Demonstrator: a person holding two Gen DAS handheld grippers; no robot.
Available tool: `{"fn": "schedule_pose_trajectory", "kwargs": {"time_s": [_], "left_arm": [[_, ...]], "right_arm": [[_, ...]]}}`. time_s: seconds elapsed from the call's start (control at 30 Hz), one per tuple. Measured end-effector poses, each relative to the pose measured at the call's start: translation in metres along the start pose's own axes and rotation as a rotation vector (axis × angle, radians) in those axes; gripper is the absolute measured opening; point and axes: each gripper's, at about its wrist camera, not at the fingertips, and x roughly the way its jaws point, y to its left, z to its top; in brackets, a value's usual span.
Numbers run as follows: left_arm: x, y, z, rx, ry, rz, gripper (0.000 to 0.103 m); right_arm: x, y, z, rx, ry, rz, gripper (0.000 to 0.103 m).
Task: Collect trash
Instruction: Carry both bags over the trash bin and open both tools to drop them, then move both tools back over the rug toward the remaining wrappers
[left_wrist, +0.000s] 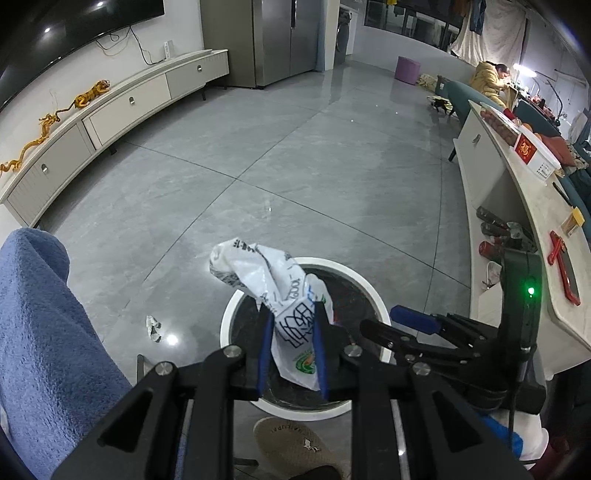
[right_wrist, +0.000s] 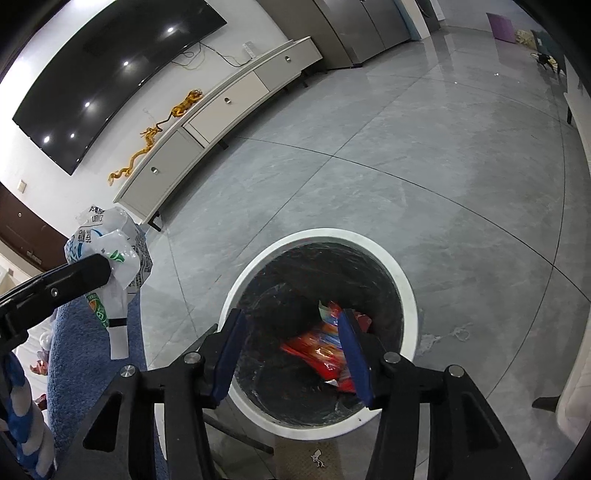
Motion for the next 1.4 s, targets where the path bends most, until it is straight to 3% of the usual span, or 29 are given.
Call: {"fn": "schedule_pose_trajectory", "kwargs": {"time_s": [0.07,0.13,0.17,0.2,0.57,0.7,1.03,1.4], "left_arm": [[0.001,-0.001,0.001,-0.005,0.005,-0.005,0.024],[0.001,0.0,0.001,-0.013,0.001,-0.01,0.044],[0.0,0.0,0.001,-0.018,-0.01,-0.007,0.059],[-0.002,0.0,0.002,-0.022,-0.022,-0.004,0.062],[-0.028,-0.005,0.003,-0.03,-0.084,-0.004,0.062],[-0.055,-0.008,-0.003,-0.035,-0.15,0.034,0.062],[-0.144,0.005,-0.038,-0.078,-0.372,0.217,0.062],[-0.216,0.031,-0.08,-0.129,-0.448,0.271,0.062]], "right_arm": [[-0.002,-0.001,-0.001,0.006,0.0,-0.006,0.05],[-0.006,-0.003,-0.002,0.011,-0.002,-0.009,0.05],[-0.007,-0.003,-0.002,0.012,-0.004,-0.01,0.05],[-0.009,-0.003,-0.002,0.012,-0.006,-0.012,0.05],[-0.041,-0.005,-0.016,0.032,-0.027,-0.04,0.051],[-0.056,-0.004,-0.018,0.038,-0.053,-0.055,0.051],[-0.098,0.015,-0.02,0.006,-0.135,-0.052,0.053],[-0.129,0.071,-0.022,-0.108,-0.188,-0.022,0.055]]}}
